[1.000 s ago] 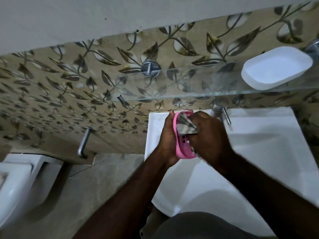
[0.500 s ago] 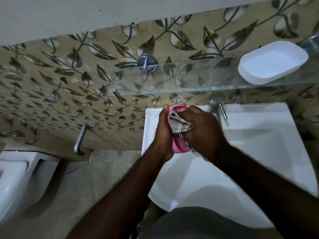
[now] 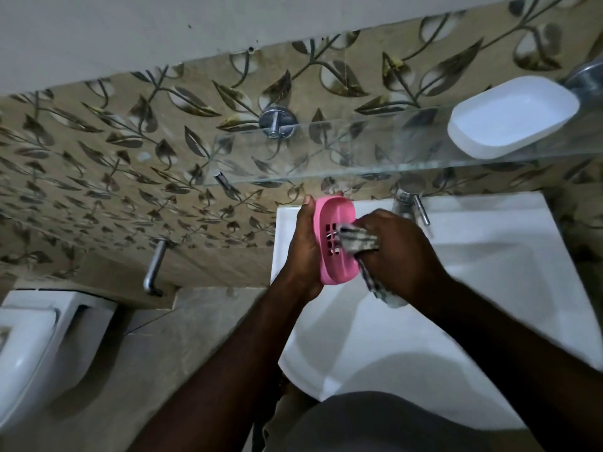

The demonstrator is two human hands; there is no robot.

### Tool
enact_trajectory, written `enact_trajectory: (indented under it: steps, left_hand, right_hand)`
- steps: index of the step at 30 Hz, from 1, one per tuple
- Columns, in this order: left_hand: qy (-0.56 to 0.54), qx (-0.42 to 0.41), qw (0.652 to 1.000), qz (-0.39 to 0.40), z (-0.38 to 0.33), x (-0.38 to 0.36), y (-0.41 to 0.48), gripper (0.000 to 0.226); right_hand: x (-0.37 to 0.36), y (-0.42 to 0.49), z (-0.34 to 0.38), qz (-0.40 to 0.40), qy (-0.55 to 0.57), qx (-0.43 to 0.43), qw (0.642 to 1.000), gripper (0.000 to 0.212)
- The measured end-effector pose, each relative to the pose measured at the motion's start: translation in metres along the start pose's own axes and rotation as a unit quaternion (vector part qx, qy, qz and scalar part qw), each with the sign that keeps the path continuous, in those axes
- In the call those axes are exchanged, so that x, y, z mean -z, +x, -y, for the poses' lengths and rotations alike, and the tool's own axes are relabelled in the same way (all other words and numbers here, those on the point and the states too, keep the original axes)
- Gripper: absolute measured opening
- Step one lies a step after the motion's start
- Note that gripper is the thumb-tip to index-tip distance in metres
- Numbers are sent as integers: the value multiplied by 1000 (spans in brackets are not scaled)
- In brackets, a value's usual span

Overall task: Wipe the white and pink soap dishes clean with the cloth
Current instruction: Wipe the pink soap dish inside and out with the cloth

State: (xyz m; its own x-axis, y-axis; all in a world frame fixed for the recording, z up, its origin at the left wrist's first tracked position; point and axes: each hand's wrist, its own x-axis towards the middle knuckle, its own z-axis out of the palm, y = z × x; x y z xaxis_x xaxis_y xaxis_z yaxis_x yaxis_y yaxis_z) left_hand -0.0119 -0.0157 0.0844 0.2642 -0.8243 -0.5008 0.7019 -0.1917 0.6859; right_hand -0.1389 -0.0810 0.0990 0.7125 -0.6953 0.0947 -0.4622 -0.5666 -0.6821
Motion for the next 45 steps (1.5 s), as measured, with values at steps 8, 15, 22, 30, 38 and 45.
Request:
enact_trajectory:
  steps: [8,15,22,30,38,45]
  left_hand:
    - [-29,-5,1000,-8,7,10,0,58]
    - [-14,12,1000,13,15,14,-1,71]
    - [-29,-1,998,48,6,16,-5,58]
    - [-75,5,992,106,9,24,-5,72]
    - [-19,22,996,88,7,13,-1,78]
    - [-1,60,995,82,-3,26,-4,82]
  right_hand:
    - [0,-16,-5,102,-20,118,988,51]
    - [17,-3,-13,104,-43,71,991,14]
    - [17,0,-3,-5,216,-46,975,16]
    - [30,-5,-4,-15,384,-75,920,23]
    - [8,2,6,-23,156,25,987,14]
    - [-5,-23,8,132,-84,234,960,48]
